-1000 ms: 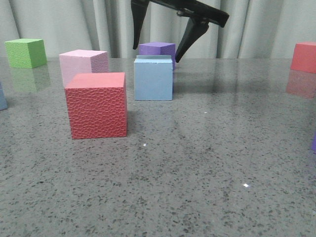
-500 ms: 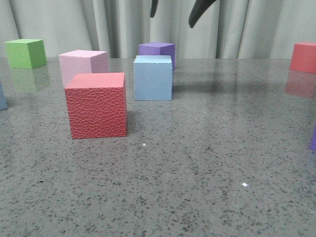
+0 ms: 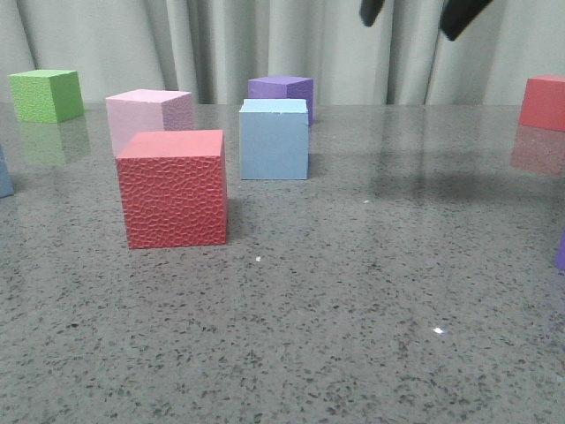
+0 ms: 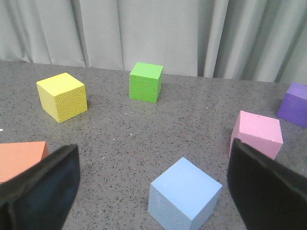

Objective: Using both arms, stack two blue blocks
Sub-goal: 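Open the right gripper and raise it away from the cube, then move the left gripper over the other light-blue cube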

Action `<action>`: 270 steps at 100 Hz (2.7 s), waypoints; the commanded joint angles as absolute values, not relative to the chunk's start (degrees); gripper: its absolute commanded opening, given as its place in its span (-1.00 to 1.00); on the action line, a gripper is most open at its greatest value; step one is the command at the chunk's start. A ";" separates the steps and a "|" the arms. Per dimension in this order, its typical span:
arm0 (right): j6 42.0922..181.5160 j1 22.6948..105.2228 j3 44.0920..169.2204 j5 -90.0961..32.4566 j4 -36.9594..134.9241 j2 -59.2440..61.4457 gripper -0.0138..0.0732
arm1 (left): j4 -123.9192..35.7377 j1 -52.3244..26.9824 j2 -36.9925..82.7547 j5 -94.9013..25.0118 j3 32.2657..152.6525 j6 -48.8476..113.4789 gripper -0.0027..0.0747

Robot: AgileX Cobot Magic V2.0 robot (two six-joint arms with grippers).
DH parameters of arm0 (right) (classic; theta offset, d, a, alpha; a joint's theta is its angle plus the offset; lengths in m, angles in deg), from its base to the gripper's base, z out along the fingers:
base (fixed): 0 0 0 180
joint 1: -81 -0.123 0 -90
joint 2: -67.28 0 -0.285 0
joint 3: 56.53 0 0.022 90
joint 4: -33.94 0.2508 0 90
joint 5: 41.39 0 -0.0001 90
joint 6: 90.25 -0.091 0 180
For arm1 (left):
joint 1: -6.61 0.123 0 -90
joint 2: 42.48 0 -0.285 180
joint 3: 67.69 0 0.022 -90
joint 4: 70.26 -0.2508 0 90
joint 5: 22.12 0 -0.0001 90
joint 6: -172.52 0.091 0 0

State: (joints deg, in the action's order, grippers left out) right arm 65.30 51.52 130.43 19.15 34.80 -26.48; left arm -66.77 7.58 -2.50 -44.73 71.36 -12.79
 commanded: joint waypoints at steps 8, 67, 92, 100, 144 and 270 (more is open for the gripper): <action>65.94 51.73 120.90 8.54 33.53 -15.22 0.43 | -66.26 7.86 -2.09 -40.49 73.59 -12.93 0.62; 65.99 51.73 104.54 1.36 32.12 4.34 0.43 | -66.15 7.86 -2.09 -37.08 73.59 -12.93 0.62; 65.99 51.73 104.54 1.20 32.12 4.78 0.43 | -58.66 7.86 0.44 -38.69 76.76 -12.93 0.62; 66.05 51.73 104.54 0.96 32.12 4.78 0.43 | -56.38 7.86 3.70 -42.53 80.55 -12.93 0.62; 66.20 51.73 104.54 -0.25 32.12 4.78 0.43 | -48.05 7.86 21.57 -57.23 96.47 -12.93 0.62; 66.21 51.73 104.54 -1.77 32.12 4.78 0.43 | -74.73 -4.85 42.53 -84.03 110.63 -61.14 0.62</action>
